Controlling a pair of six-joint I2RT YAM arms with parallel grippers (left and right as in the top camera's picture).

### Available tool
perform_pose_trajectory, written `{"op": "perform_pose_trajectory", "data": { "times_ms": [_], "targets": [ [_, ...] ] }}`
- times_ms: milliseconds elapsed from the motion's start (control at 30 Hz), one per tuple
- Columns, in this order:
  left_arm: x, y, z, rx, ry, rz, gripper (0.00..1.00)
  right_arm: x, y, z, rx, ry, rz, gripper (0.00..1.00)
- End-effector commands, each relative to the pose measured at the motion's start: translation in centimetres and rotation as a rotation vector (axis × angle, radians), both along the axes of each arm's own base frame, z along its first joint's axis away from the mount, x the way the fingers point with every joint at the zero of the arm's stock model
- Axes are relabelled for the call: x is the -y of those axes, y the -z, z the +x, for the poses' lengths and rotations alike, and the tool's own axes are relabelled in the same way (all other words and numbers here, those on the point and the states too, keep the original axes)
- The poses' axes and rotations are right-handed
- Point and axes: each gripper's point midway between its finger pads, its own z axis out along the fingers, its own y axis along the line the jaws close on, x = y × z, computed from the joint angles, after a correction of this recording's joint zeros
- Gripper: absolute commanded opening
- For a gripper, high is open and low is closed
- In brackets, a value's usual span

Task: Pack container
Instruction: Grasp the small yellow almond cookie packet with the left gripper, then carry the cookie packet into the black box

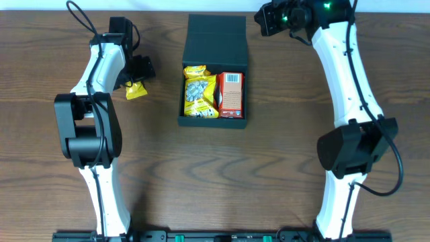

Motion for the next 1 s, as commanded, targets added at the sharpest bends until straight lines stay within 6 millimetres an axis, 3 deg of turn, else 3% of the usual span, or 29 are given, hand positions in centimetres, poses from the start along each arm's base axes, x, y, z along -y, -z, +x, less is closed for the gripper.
{"op": "perform_pose_trajectory", "data": {
  "times_ms": [0,300,600,800,967],
  "targets": [
    [-0.9,1.9,-0.6,-0.043,-0.026,0.033,0.9,0.4,0.1,0.2,0.009,0.002,-0.017,0.02],
    [-1.1,2.0,-0.3,-0.034,-0.029,0.034,0.41,0.4,0.1,0.2,0.005,0.002,-0.018,0.01],
    [-1.1,1.2,-0.5,-0.048,-0.029,0.032,0.35,1.8,0.3,0.6,0.011,0.044,-0.051,0.01],
    [0.2,-2.8,0.2,-0.045,-0.005,0.014,0.3,5.8,-0.5,1.2,0.008,0.131,-0.038,0.01],
    [3.0,-6.7,0.8,-0.016,0.046,-0.023,0.29,9.4,-1.2,1.2,0.003,0.204,-0.032,0.02]
  ]
}}
